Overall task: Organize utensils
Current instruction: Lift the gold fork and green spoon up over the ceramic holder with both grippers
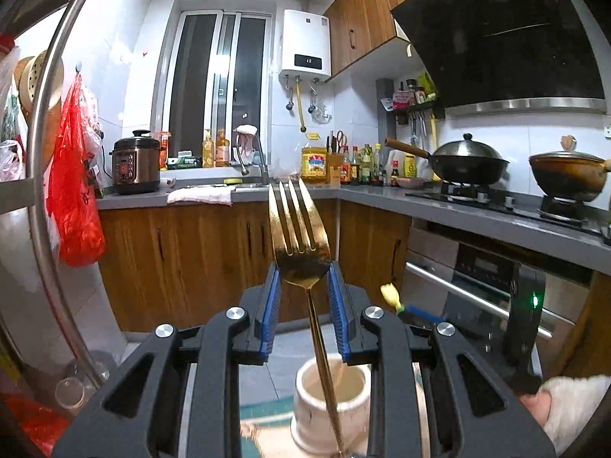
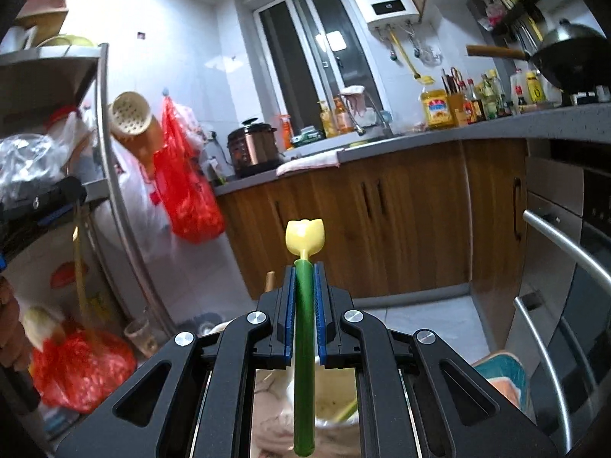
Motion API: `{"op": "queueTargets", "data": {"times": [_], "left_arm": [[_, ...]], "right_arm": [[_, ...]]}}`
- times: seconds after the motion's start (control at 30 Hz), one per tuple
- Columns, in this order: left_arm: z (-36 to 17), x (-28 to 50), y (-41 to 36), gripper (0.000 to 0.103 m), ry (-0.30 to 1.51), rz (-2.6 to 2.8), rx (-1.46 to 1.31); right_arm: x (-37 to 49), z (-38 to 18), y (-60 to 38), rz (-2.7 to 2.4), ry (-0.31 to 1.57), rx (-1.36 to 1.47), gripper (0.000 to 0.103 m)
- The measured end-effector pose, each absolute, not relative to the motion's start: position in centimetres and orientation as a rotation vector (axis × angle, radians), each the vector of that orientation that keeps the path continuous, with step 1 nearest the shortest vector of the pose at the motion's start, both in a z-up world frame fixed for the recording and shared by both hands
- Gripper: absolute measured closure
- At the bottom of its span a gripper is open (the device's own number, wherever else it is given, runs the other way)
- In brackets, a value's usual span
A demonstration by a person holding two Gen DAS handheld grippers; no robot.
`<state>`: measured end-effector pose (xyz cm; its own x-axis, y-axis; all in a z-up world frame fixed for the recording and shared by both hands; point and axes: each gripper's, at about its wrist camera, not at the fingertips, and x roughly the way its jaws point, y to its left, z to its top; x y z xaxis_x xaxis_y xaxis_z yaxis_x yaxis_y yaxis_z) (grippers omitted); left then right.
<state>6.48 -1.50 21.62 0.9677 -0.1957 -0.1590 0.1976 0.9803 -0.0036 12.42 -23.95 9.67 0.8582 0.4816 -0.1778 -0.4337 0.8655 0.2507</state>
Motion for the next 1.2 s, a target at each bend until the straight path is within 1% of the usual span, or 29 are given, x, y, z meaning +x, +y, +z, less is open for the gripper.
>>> {"op": "queueTargets", "data": {"times": [0.1,0.27,0.47,0.7,0.93,1.2], "left_arm": [[21.5,8.6,-2.3,0.079,0.147,-0.183,0.019],[19.0,11.9,-3.2,0.079,0.211,-0.160,0.039],[16.8,13.0,-2.0,0.079,0.249,-0.138,-0.012],[18.5,11.5,-1.3,0.080,0.195,-0.126,-0.015],[21.1,9.3,-1.2,0.080,0.123,-0.162,-0.036],[19.9,10.5,-2.6,0.080,0.149,-0.176,-0.030]], "right_arm": [[13.7,8.7,-24.0,0.473,0.249,0.228,0.093],[15.3,6.7,-23.6,0.442,0.277,0.221,0.092],[15.7,5.1,-23.7,0.442,0.303,0.213,0.093],[15.1,5.2,-23.3,0.449,0.278,0.194,0.093],[15.5,5.6,-23.3,0.463,0.278,0.234,0.093],[15.9,5.3,-23.3,0.469,0.287,0.254,0.093]]}}
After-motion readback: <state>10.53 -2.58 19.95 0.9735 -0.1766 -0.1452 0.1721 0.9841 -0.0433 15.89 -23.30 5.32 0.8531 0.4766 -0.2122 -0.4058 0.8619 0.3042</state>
